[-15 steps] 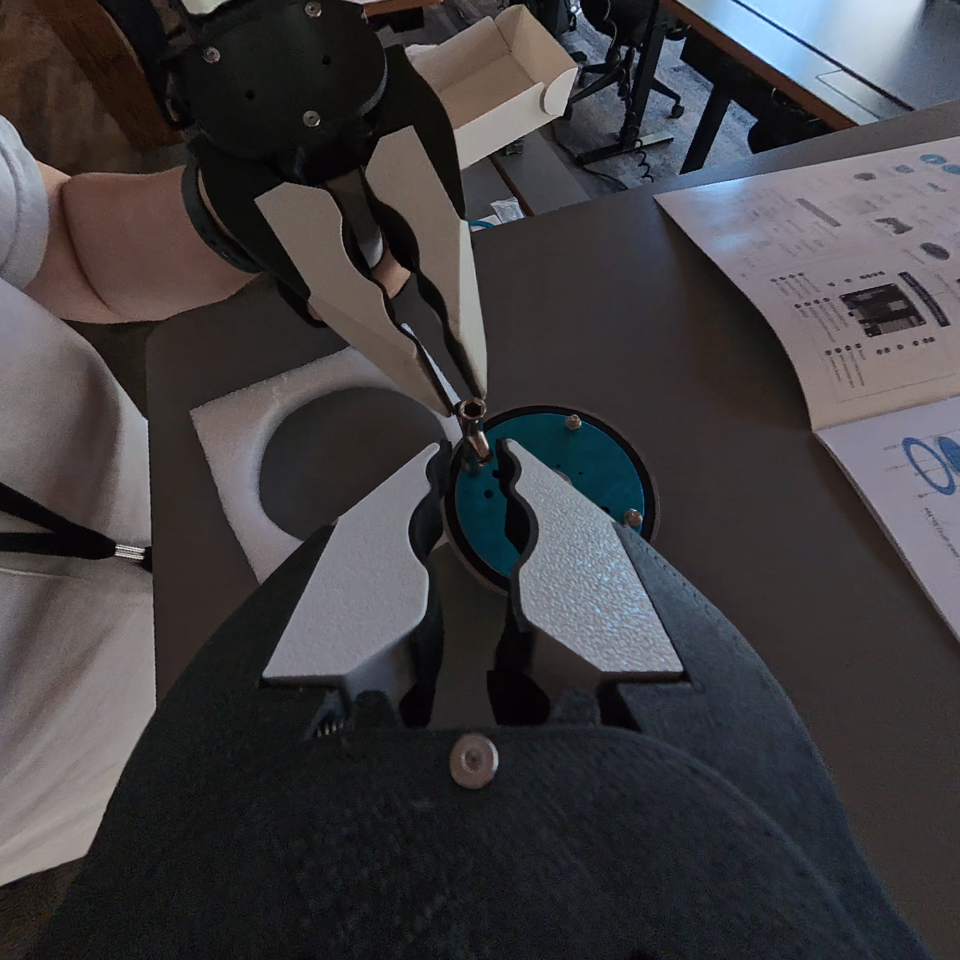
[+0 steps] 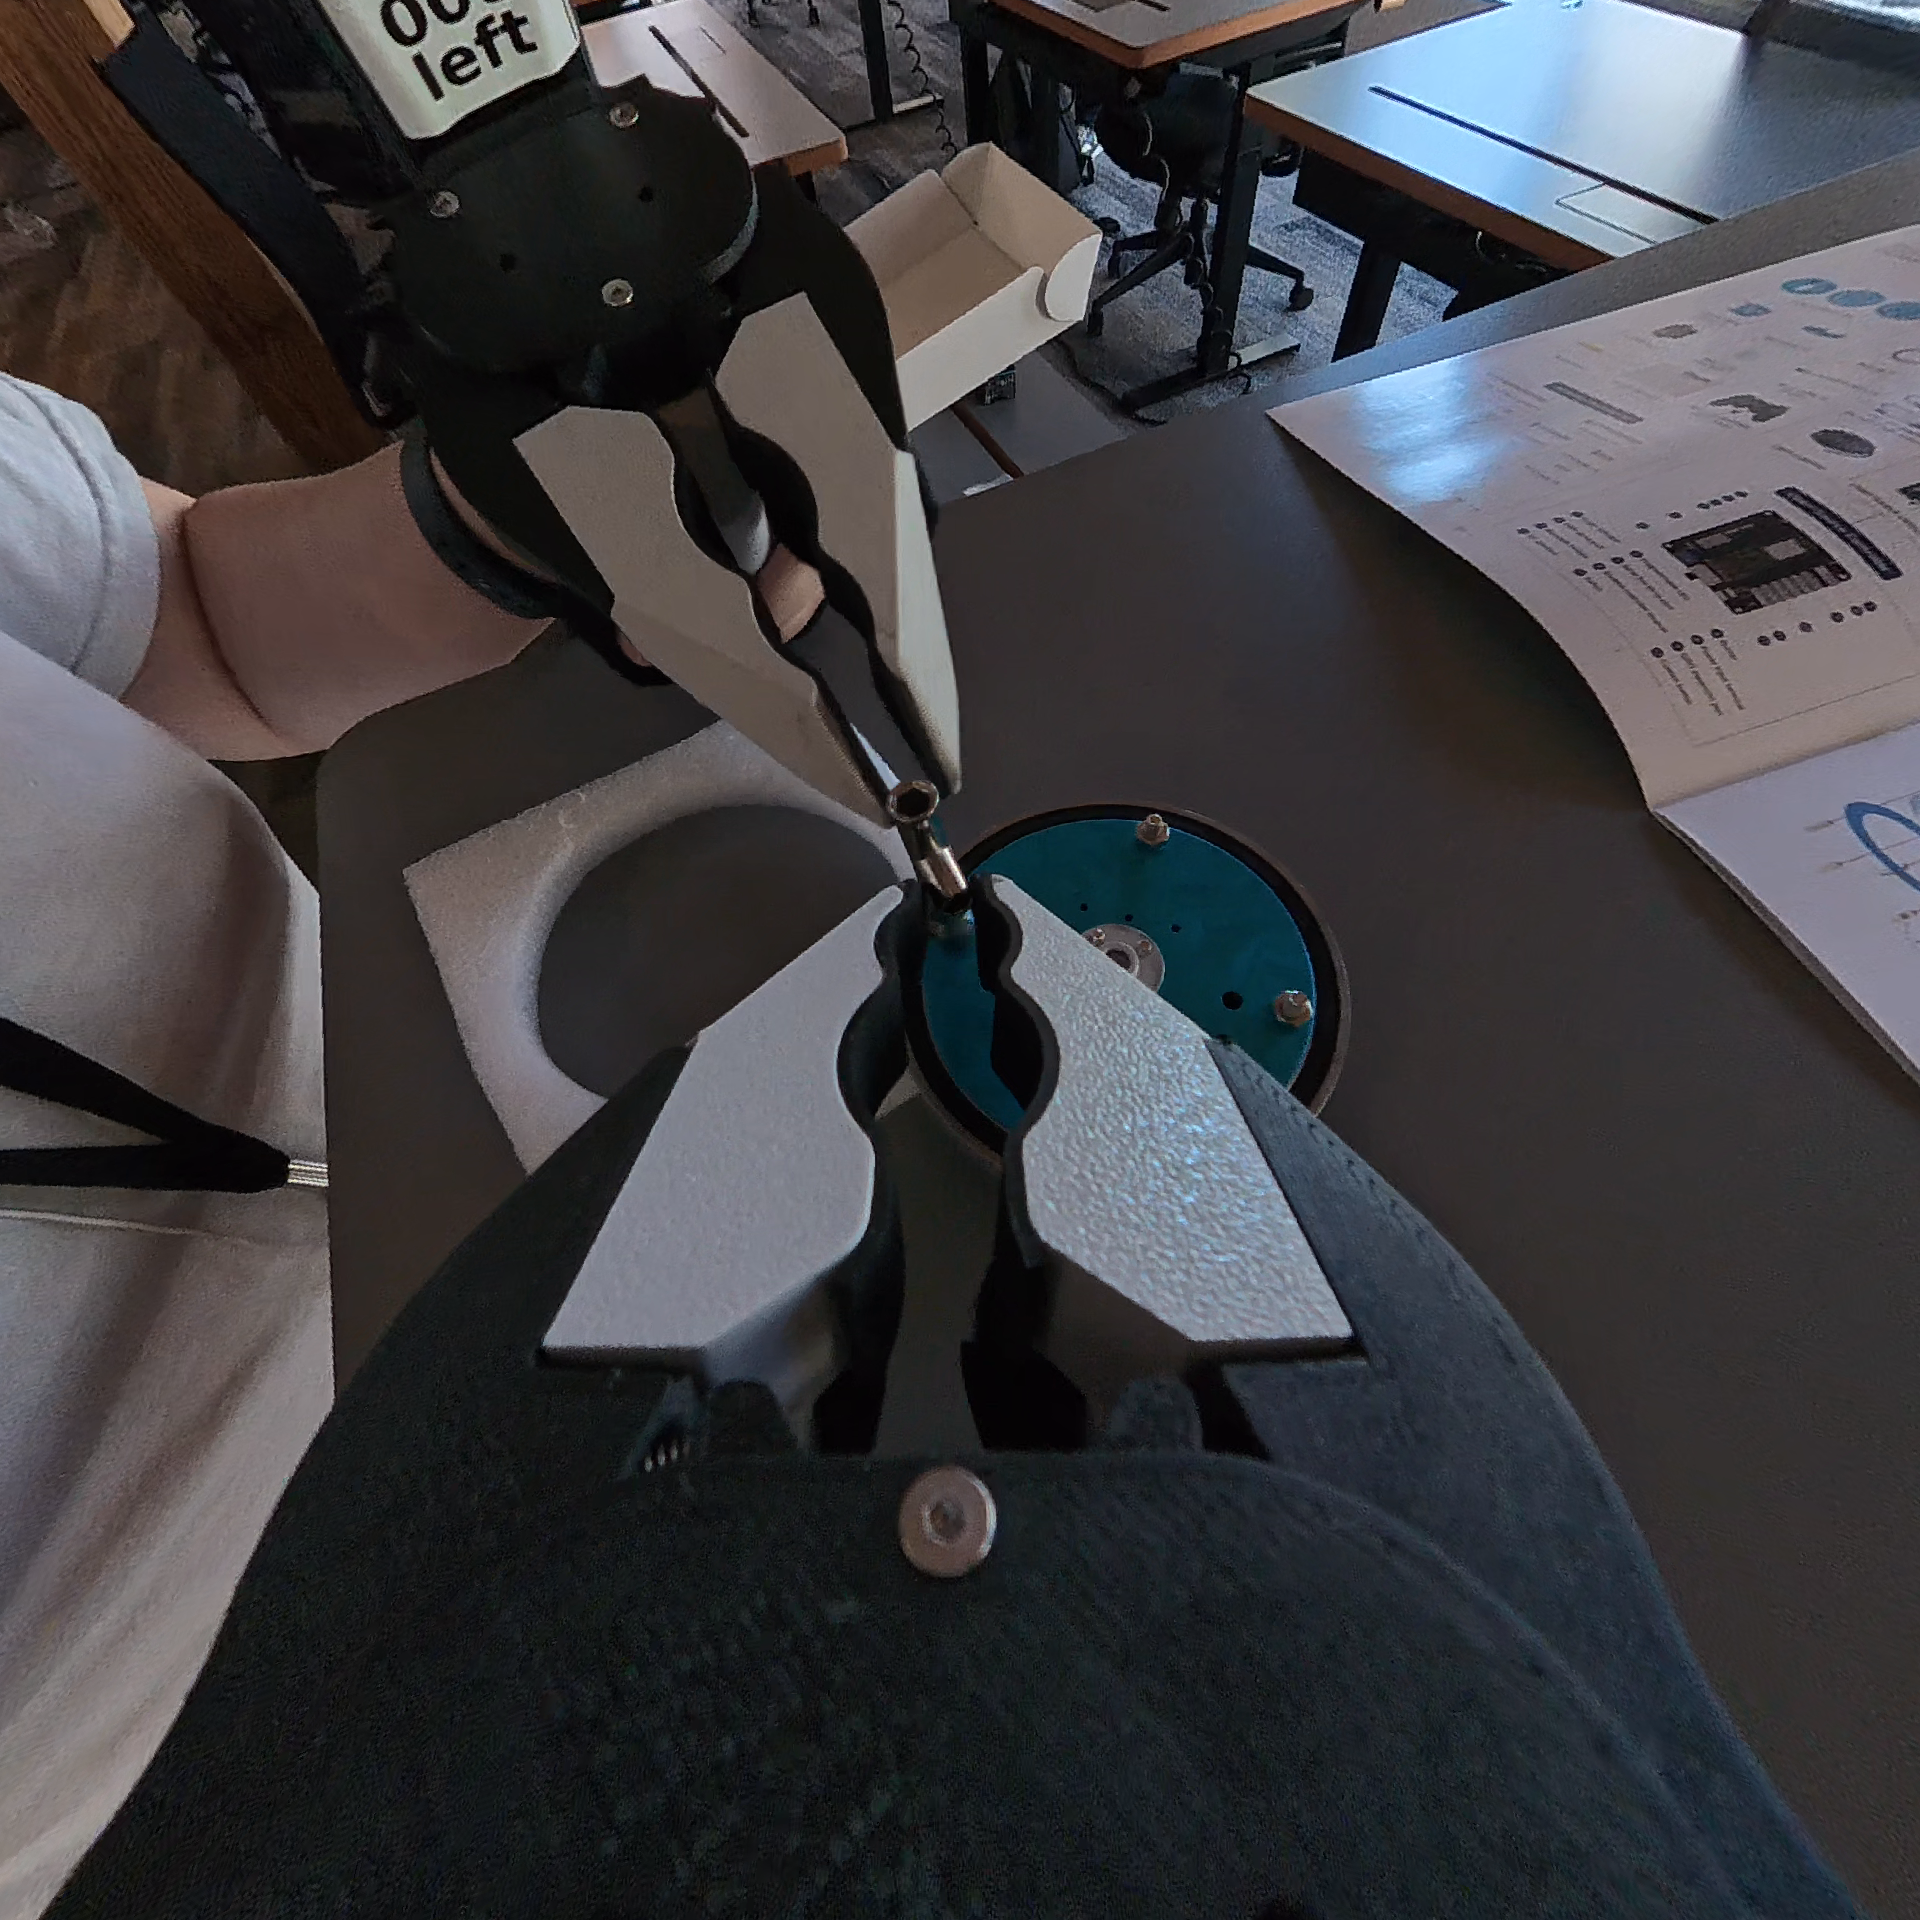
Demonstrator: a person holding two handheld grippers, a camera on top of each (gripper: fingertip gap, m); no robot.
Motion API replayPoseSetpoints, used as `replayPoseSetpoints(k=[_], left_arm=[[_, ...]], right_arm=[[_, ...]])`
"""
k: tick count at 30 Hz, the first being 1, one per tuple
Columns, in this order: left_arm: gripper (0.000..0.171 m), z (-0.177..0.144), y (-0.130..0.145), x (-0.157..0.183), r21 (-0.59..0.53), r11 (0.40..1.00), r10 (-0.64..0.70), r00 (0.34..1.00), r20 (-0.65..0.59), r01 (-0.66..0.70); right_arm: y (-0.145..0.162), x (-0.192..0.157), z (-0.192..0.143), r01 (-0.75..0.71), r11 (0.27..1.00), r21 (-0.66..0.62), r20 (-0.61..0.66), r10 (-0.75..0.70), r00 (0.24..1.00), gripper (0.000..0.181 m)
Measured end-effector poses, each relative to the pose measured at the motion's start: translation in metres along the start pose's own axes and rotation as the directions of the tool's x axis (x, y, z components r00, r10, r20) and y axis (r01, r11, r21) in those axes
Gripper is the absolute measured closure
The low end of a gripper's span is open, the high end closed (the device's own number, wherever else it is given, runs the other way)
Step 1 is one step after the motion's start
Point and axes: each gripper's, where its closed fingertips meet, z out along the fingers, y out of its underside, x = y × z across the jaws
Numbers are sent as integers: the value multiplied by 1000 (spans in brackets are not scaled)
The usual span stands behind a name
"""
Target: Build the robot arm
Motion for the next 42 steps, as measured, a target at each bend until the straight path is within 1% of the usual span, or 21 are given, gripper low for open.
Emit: replayPoseSetpoints(k=[2,5,8,11,13,14,15,17,19,22,24,26,30,33,37,38,42], left_arm=[[157,-1,1,-2,-2,999,47,999,-7,-47],[156,1,6,-1,-29,999,29,998,-64,-31],[158,3,5,-3,-28,1000,9,998,-67,-11],[161,3,5,-4,-26,1000,10,998,-70,-12],[165,4,4,-4,-24,999,24,997,-68,-26],[165,4,4,-3,-23,999,33,997,-67,-34],[165,4,4,-3,-24,999,40,997,-69,-42],[164,4,4,-2,-20,998,51,996,-73,-53],[161,0,1,-2,-6,999,40,996,-84,-41],[161,-5,-12,-4,42,999,-14,993,-117,19],[161,-5,-20,-3,46,998,-38,989,-144,45],[166,-3,-23,-2,26,999,-20,988,-155,24],[171,4,-13,-6,-52,998,27,992,-124,-34],[171,4,-14,-5,-51,998,25,991,-133,-33],[160,4,-15,-1,-58,998,-9,986,-167,-1],[163,5,-12,-2,-71,997,-2,987,-161,-9],[164,7,-10,-3,-87,995,27,989,-145,-40]], right_arm=[[0,0,0,-6,1000,2,-2,6,1000,172],[-2,-2,0,-12,1000,0,-5,12,1000,170],[-6,-1,1,-27,1000,-3,-21,27,999,165],[-11,1,4,-50,999,1,-25,50,998,165],[-16,-1,5,-70,997,18,-3,70,998,165],[-17,-3,6,-77,997,22,12,77,997,167],[-16,-1,5,-77,997,21,7,77,997,173],[-14,0,4,-78,997,27,9,78,997,175],[-13,-1,2,-87,996,36,28,86,996,175],[-12,-1,2,-84,995,52,45,82,996,175],[-12,-2,2,-82,995,56,55,79,995,174],[-12,-2,3,-83,994,65,57,79,995,174],[-12,-2,3,-93,992,79,77,87,993,174],[-12,-2,3,-106,990,88,95,98,991,173],[-13,0,3,-96,987,127,94,84,992,174],[-13,-1,3,-88,987,133,99,75,992,174],[-12,0,3,-19,988,155,79,7,997,175]])
